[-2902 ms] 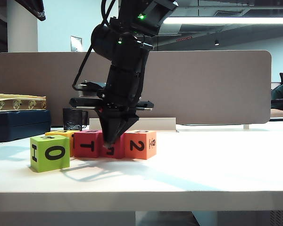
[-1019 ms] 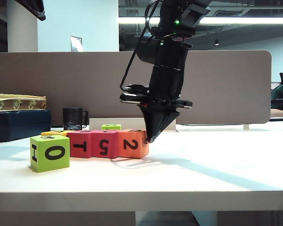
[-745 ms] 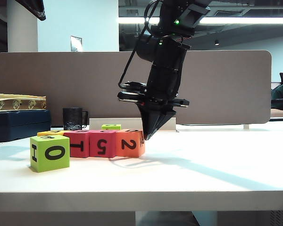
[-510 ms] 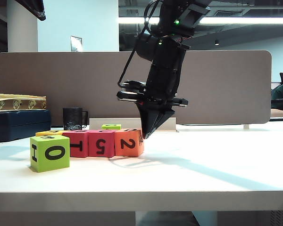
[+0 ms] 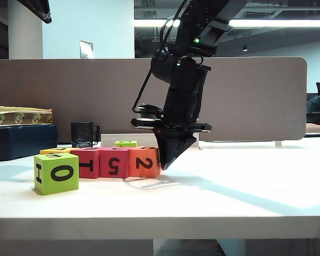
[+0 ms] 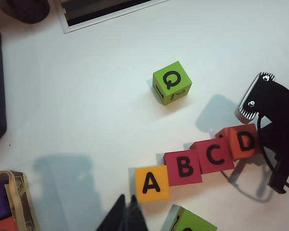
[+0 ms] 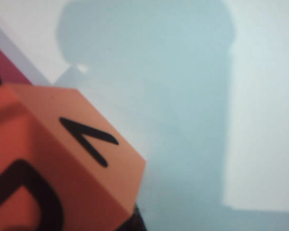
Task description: Select the appropriate blocks from the scattered letter blocks on the table and arrange them in a row to spell out "ABCD".
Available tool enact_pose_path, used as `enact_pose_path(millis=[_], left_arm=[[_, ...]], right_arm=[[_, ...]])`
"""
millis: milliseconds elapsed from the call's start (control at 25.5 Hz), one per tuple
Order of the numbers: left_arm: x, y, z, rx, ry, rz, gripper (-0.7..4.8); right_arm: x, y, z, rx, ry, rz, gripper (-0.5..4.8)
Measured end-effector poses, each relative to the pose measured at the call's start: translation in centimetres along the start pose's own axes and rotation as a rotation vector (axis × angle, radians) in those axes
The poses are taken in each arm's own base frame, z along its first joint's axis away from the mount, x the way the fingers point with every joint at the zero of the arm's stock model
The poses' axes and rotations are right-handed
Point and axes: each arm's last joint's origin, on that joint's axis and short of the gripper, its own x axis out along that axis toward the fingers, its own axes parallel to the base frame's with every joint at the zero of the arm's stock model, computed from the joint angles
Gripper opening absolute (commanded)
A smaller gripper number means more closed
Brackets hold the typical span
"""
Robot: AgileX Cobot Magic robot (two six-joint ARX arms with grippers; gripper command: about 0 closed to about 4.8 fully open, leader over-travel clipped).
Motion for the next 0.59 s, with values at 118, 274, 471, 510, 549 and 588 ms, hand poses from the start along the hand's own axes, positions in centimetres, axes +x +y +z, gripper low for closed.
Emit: enact_pose_path(millis=[118, 274, 471, 510, 549, 588], left_arm=[[0.00, 0.00, 0.00, 0.000, 0.000, 0.000, -0.06], [0.00, 0.00, 0.00, 0.000, 0.000, 0.000, -0.06], [0.00, 0.00, 0.00, 0.000, 0.000, 0.000, -0.06], [0.00, 0.00, 0.00, 0.000, 0.000, 0.000, -0.06], [0.00, 0.00, 0.00, 0.000, 0.000, 0.000, -0.06], [0.00, 0.00, 0.00, 0.000, 0.000, 0.000, -0.06]], right_arm=[[0.00, -0.01, 0.27, -0.001, -0.028, 0.000, -0.01], [-0.01, 0.00, 0.45, -0.003, -0.046, 0.003, -0.02], [-0.03, 0.01, 0.67, -0.004, -0.069, 0.006, -0.01], [-0.04, 0.04, 0.72, -0.005, -0.073, 0.015, -0.01], [-0.02, 0.07, 0.74, -0.006, -0.076, 0.025, -0.02], [0.01, 0.10, 0.76, -0.006, -0.078, 0.037, -0.02]])
